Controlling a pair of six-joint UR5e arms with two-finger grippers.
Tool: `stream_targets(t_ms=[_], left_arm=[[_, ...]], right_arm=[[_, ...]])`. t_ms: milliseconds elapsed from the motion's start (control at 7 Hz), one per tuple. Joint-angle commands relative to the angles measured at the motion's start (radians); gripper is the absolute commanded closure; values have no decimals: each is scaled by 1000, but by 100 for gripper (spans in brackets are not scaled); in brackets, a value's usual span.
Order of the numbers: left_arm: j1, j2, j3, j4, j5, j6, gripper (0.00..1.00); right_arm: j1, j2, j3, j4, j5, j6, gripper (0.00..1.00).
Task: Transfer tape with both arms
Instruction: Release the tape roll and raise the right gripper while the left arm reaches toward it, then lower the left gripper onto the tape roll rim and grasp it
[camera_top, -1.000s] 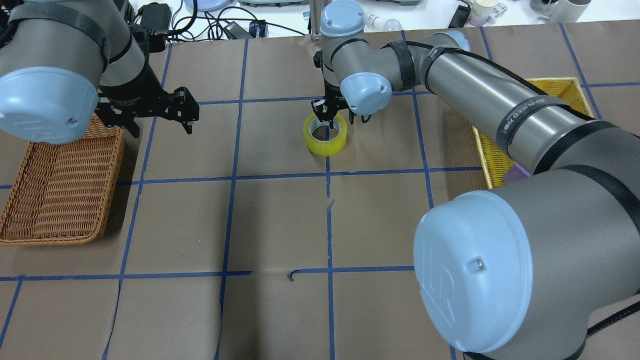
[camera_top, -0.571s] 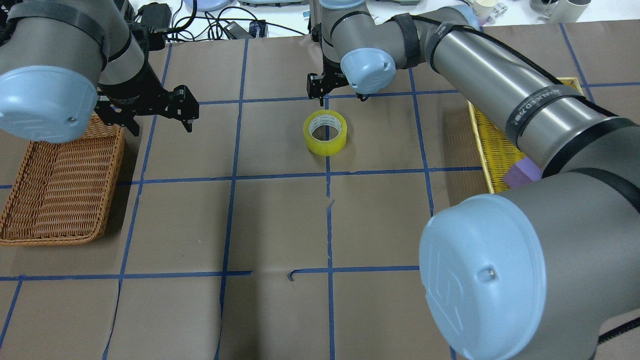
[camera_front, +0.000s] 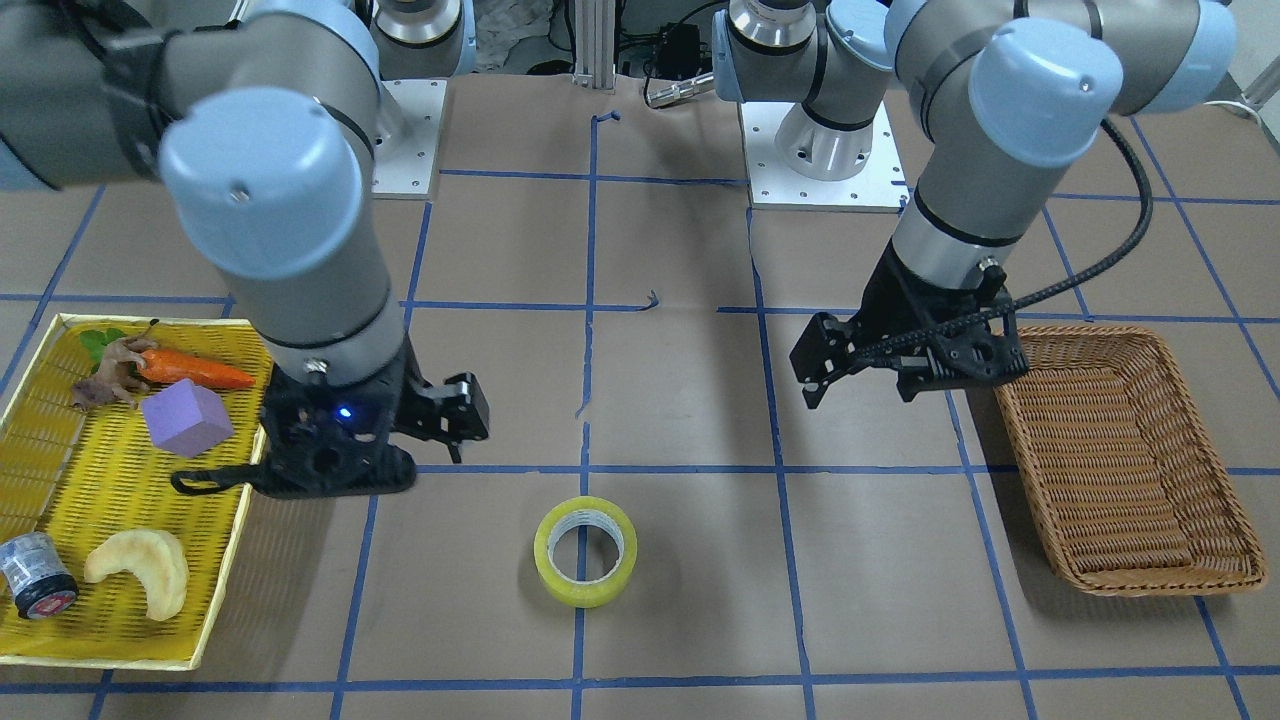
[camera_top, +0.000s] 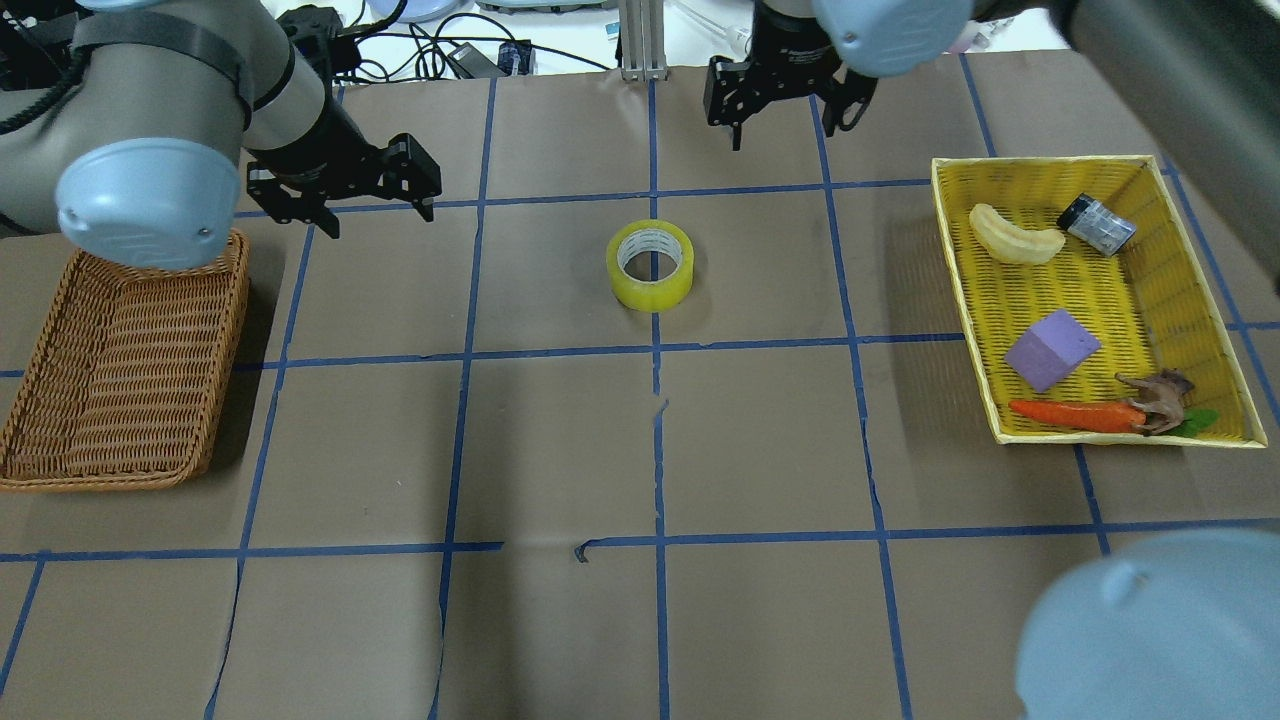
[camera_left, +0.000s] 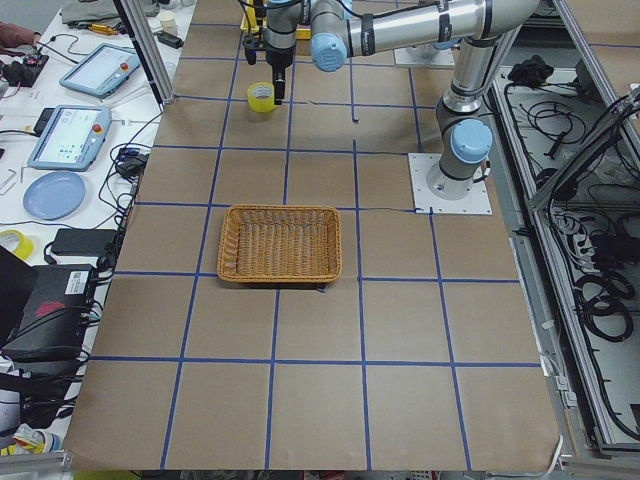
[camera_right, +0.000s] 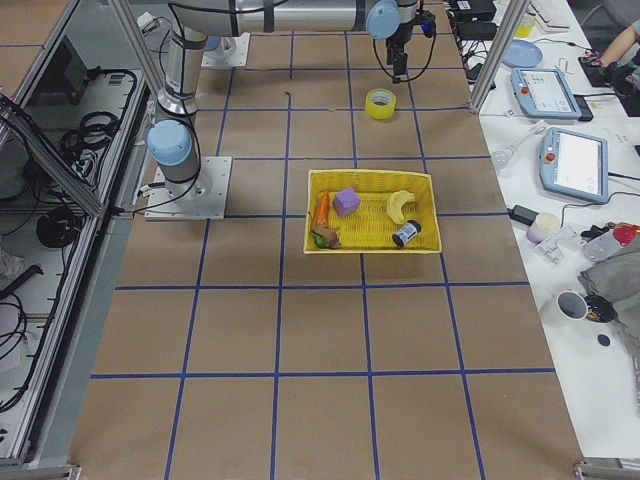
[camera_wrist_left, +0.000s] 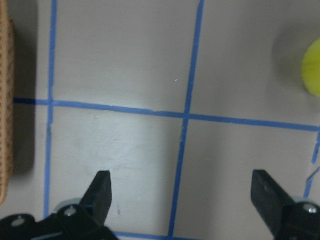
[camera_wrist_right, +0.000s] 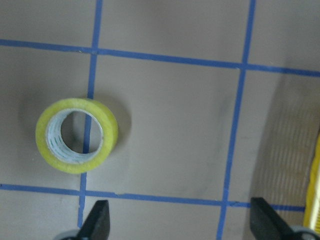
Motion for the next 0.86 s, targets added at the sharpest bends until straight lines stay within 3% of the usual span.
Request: stream_targets(t_ms=[0,143,429,714], left_arm=[[-14,-144,0,270,-134,-34,0],[-50,-193,2,329,-132,-34,0],[-109,-302,2,459,-126,-35,0],[-163,-377,3,510,-122,-35,0]], right_arm=[[-52,-247,227,31,-1,18,0],[-54,-301,269,35,2,15,0],[-52,-300,248,29,-1,9,0],[-52,-300,232,34,-1,15,0]])
